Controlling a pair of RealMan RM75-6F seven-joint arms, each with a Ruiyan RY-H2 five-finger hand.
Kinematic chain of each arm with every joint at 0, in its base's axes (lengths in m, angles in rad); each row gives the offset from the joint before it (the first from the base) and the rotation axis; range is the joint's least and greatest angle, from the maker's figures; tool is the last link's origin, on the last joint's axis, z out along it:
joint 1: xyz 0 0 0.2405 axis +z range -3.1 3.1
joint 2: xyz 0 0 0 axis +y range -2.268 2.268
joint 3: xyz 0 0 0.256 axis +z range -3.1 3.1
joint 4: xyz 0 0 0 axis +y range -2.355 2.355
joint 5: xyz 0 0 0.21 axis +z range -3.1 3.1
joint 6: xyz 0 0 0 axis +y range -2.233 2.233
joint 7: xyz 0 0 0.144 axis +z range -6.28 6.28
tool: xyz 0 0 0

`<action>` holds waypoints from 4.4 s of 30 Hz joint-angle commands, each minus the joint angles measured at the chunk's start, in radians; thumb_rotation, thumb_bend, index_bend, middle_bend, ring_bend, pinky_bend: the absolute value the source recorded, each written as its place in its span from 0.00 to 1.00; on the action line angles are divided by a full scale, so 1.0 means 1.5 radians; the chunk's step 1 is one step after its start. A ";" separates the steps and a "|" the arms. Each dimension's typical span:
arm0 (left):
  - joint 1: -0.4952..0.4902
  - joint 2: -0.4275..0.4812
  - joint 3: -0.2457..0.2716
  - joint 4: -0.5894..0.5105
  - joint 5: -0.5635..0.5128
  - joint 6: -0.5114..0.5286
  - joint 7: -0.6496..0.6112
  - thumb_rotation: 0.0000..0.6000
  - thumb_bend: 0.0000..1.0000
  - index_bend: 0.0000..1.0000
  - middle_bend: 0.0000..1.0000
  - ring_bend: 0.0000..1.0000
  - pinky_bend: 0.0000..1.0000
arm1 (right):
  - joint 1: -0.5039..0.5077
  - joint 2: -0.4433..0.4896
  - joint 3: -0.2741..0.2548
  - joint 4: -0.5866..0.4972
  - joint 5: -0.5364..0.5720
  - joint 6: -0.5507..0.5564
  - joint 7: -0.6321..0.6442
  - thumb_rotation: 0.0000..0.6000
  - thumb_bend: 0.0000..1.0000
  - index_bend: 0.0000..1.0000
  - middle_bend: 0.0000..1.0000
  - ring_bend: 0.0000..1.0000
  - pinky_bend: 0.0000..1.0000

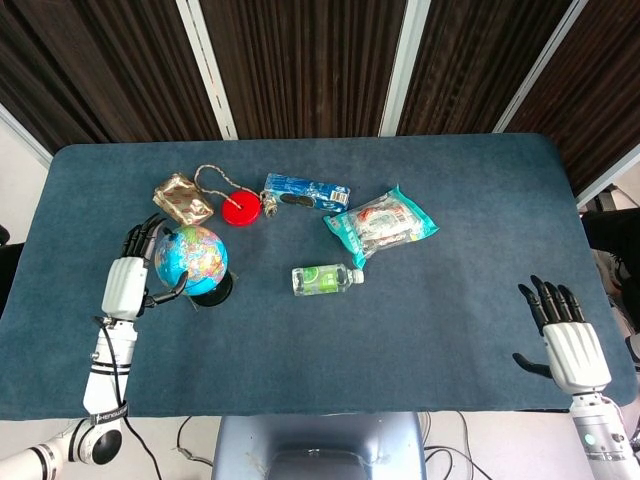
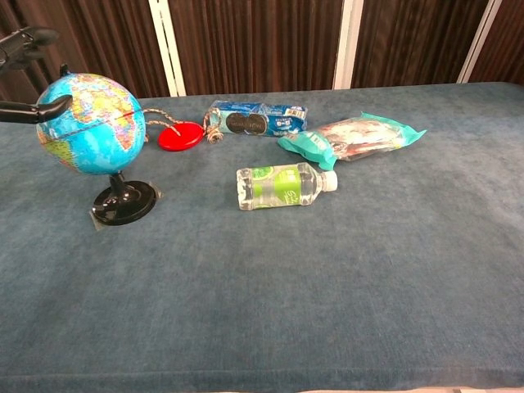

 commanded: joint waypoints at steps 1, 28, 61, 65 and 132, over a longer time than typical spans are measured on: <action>-0.002 -0.002 0.001 0.002 0.000 0.000 0.002 0.79 0.33 0.00 0.00 0.00 0.03 | 0.000 0.001 0.000 0.000 0.000 0.001 0.001 1.00 0.15 0.00 0.00 0.00 0.00; 0.002 0.006 0.009 0.003 -0.025 -0.002 0.003 0.80 0.33 0.00 0.00 0.00 0.03 | -0.002 0.002 -0.003 -0.003 -0.002 0.005 -0.001 1.00 0.15 0.00 0.00 0.00 0.00; 0.011 0.010 0.002 0.053 -0.069 -0.029 -0.024 0.80 0.33 0.00 0.00 0.00 0.04 | -0.003 0.000 -0.004 -0.004 -0.003 0.008 -0.007 1.00 0.15 0.00 0.00 0.00 0.00; 0.014 0.013 0.000 0.053 -0.070 -0.027 -0.030 0.81 0.33 0.00 0.00 0.00 0.04 | -0.003 0.000 -0.004 -0.004 -0.003 0.009 -0.007 1.00 0.15 0.00 0.00 0.00 0.00; -0.012 -0.011 0.012 0.005 -0.021 -0.002 -0.026 0.86 0.32 0.00 0.00 0.00 0.06 | -0.002 0.015 -0.013 -0.009 -0.015 0.002 0.014 1.00 0.15 0.00 0.00 0.00 0.00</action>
